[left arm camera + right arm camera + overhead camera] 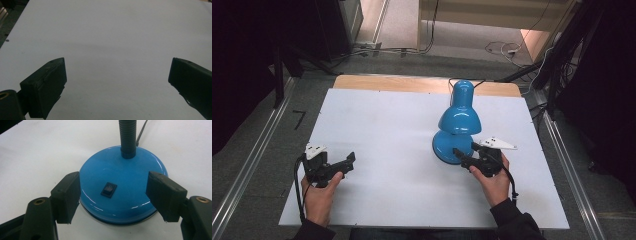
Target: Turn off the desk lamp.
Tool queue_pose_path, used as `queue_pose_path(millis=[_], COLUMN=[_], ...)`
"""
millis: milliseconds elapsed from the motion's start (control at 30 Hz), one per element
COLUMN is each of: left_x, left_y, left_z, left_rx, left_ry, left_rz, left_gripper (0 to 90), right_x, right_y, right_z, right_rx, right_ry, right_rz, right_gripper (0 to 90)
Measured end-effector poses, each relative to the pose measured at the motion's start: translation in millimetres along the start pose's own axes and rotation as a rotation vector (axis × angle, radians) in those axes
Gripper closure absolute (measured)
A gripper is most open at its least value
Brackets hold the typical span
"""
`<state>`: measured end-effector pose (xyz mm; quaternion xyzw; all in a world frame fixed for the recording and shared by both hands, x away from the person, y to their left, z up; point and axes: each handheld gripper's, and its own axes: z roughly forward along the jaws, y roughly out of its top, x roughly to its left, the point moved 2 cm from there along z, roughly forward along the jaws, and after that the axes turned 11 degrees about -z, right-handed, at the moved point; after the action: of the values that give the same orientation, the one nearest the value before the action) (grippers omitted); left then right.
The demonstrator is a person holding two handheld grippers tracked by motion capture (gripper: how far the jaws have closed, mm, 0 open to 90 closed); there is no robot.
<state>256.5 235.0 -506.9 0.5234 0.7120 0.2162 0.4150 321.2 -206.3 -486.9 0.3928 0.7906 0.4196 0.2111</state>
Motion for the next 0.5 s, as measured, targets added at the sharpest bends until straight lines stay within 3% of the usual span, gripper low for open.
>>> queue_pose_path(millis=[500], left_x=[-0.2], left_y=[0.0], left_z=[0.0], left_rx=[-0.001], left_ry=[0.001], left_rz=[0.0], left_gripper=[2.4], right_x=[-1.9], right_y=[-2.7], right_z=[-4.5], right_rx=[0.001], right_ry=[0.003], right_rz=[0.004], right_gripper=[26.5])
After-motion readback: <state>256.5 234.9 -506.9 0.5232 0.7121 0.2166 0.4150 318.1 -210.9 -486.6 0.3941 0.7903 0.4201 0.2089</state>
